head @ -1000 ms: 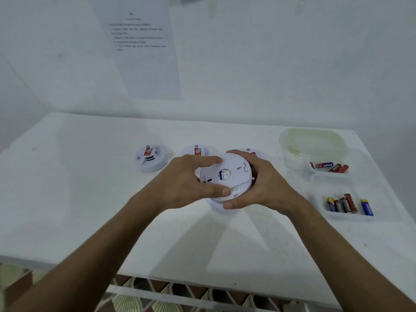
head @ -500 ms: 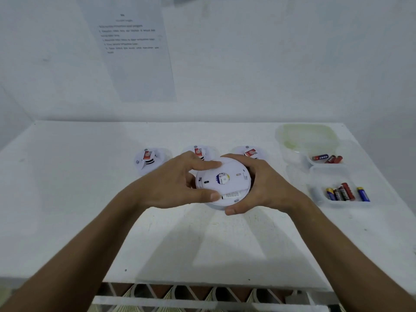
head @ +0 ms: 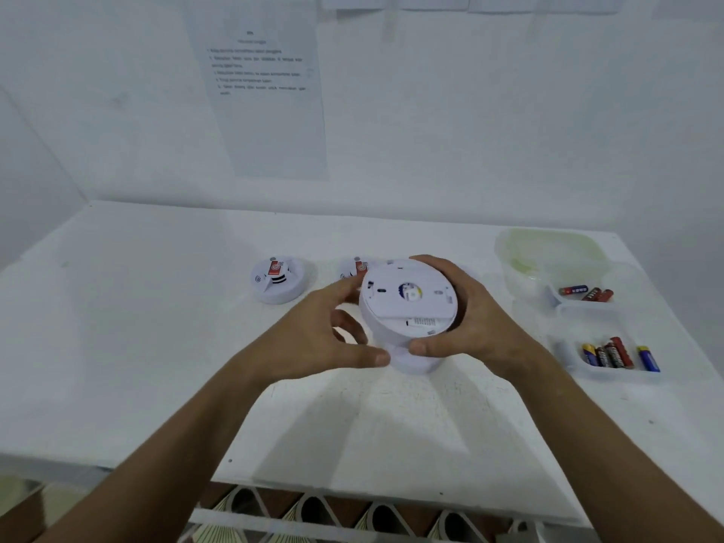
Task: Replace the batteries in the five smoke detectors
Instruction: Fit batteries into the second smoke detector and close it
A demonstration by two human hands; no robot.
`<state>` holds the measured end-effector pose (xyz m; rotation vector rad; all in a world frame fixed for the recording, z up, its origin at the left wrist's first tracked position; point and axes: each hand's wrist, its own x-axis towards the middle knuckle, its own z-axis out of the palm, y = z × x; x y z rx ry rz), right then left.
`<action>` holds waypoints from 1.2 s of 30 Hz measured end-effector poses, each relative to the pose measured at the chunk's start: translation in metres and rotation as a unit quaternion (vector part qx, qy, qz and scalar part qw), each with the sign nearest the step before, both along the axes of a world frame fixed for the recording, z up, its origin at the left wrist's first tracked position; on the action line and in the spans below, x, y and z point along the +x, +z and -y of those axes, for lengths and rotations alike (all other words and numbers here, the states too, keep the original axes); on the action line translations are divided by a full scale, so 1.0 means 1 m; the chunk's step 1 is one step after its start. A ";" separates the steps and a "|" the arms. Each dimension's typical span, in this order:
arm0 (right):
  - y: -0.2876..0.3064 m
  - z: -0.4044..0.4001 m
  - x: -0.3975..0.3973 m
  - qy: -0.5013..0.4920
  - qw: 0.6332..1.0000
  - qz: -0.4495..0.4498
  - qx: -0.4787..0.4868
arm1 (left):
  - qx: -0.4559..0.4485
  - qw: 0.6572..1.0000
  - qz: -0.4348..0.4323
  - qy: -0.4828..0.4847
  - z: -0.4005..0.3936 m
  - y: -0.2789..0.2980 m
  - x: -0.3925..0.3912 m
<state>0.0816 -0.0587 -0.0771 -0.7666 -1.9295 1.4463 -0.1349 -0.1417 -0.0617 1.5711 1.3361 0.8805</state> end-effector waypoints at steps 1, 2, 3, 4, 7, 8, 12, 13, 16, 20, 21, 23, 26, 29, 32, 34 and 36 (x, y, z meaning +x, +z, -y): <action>0.000 0.002 -0.003 0.003 1.000 0.005 0.006 | 0.016 1.000 0.006 0.011 0.001 -0.002 0.002; -0.001 0.003 -0.006 0.009 1.000 0.017 0.015 | 0.025 0.999 0.024 0.026 0.002 -0.003 0.003; -0.001 0.004 -0.008 0.016 0.999 0.035 0.024 | 0.029 0.998 0.034 0.037 0.003 -0.004 0.002; -0.001 0.005 -0.010 0.022 0.998 0.055 0.037 | 0.030 0.998 0.036 0.041 0.004 -0.004 0.001; 0.000 0.006 -0.011 0.015 0.984 0.144 0.106 | 0.039 0.999 0.010 0.031 0.006 -0.004 -0.005; 0.000 0.006 -0.012 0.003 0.977 0.171 0.128 | 0.041 0.999 0.005 0.030 0.007 -0.004 -0.006; -0.003 0.007 -0.015 0.021 0.969 0.189 0.157 | 0.040 0.998 -0.004 0.047 0.010 -0.003 -0.002; -0.005 0.007 -0.016 0.031 0.975 0.173 0.138 | 0.042 0.998 -0.013 0.051 0.011 -0.003 -0.001; -0.005 0.008 -0.015 0.048 0.988 0.107 0.097 | 0.055 0.995 -0.057 0.051 0.014 -0.003 0.000; -0.001 0.006 -0.008 0.021 0.998 0.038 0.054 | 0.061 0.991 -0.114 0.041 0.022 -0.001 -0.004; -0.001 0.006 -0.005 0.020 0.999 0.023 0.032 | 0.056 0.990 -0.121 0.043 0.022 -0.001 -0.005; 0.000 0.007 -0.003 0.036 0.999 0.014 0.008 | 0.048 0.990 -0.126 0.042 0.022 0.000 -0.006; -0.002 0.010 -0.004 0.058 0.998 0.027 0.011 | 0.074 0.988 -0.129 0.032 0.022 0.004 -0.006; -0.003 0.013 -0.004 0.048 0.998 0.042 0.020 | 0.099 0.985 -0.139 0.028 0.024 0.007 -0.009; -0.004 0.013 -0.004 0.050 0.996 0.064 0.034 | 0.106 0.983 -0.145 0.024 0.026 0.006 -0.010; -0.004 0.013 -0.004 0.051 0.995 0.072 0.041 | 0.122 0.982 -0.144 0.023 0.026 0.006 -0.011; -0.005 0.013 -0.006 0.050 0.995 0.073 0.043 | 0.133 0.980 -0.147 0.024 0.026 0.006 -0.012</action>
